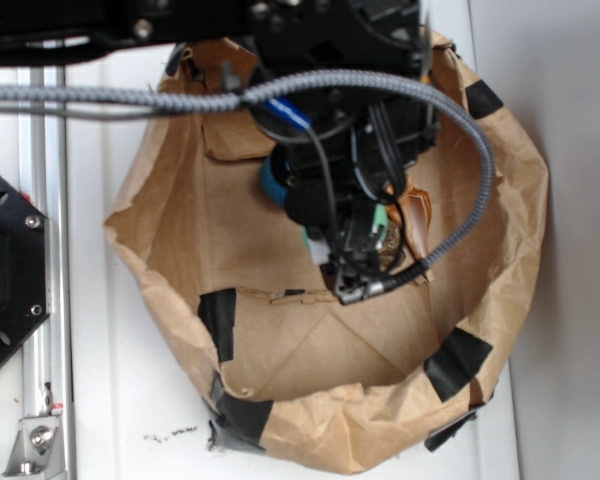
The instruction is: Grab the green ball.
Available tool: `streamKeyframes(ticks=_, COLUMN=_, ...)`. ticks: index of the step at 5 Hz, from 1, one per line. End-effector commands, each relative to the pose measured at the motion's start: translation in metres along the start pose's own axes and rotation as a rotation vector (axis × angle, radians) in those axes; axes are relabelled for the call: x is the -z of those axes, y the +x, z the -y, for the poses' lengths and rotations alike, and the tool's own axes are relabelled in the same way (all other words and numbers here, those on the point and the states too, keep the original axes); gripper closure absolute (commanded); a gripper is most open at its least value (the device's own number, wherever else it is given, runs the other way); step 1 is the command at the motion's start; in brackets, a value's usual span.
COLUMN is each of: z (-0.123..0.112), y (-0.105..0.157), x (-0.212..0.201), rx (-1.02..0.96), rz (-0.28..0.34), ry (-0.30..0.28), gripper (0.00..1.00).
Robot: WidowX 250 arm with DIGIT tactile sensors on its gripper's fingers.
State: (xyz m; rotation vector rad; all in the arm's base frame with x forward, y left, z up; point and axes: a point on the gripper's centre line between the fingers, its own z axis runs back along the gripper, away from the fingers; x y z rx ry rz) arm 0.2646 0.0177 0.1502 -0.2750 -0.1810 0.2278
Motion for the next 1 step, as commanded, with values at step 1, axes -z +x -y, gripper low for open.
streamKeyframes(ticks=1, z=-0.0082, y=0.0071, x=-0.029, rx=0.033, rz=0.015, ry=0.035, gripper=1.0)
